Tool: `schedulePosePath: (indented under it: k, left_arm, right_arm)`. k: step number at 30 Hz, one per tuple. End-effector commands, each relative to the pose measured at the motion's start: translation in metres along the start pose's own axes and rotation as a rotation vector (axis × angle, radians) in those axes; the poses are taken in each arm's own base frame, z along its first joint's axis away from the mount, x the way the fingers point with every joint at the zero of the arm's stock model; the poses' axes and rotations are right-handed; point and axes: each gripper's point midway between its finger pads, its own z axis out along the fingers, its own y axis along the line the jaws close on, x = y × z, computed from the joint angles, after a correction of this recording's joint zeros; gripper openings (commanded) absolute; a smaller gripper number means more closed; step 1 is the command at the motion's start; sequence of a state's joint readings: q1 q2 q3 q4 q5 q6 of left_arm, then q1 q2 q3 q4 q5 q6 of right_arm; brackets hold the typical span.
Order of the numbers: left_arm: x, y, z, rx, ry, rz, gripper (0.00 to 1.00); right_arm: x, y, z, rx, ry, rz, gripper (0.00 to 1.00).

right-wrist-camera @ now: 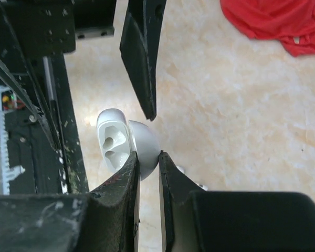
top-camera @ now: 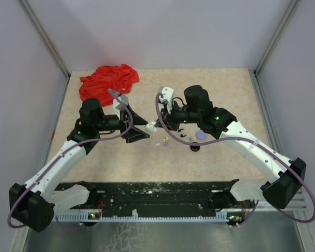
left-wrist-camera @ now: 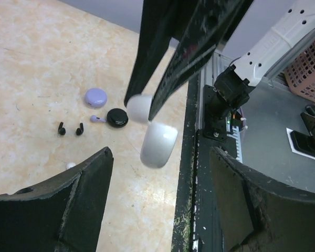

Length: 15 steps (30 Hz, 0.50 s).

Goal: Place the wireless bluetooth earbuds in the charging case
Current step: Open the charging case.

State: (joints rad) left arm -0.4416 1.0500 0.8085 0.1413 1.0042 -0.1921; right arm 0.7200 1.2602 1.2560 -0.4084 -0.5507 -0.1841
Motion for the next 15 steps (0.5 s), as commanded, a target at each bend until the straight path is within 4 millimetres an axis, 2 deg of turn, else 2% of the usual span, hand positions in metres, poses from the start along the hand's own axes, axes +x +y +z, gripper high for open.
schedulePosePath:
  k: [1, 8, 15]
  left_arm:
    - [0.009, 0.003, -0.001, 0.015, 0.102, 0.033, 0.79]
    - [0.008, -0.005, 0.001, 0.121, 0.148, 0.072, 0.76]
    - [0.024, -0.011, 0.000, 0.191, 0.152, 0.086, 0.73]
  right_arm:
    - [0.016, -0.010, -0.008, 0.112, 0.159, -0.112, 0.01]
    - [0.018, -0.001, -0.006, 0.115, 0.242, -0.169, 0.00]
    - [0.007, 0.012, -0.004, 0.051, 0.200, -0.173, 0.00]
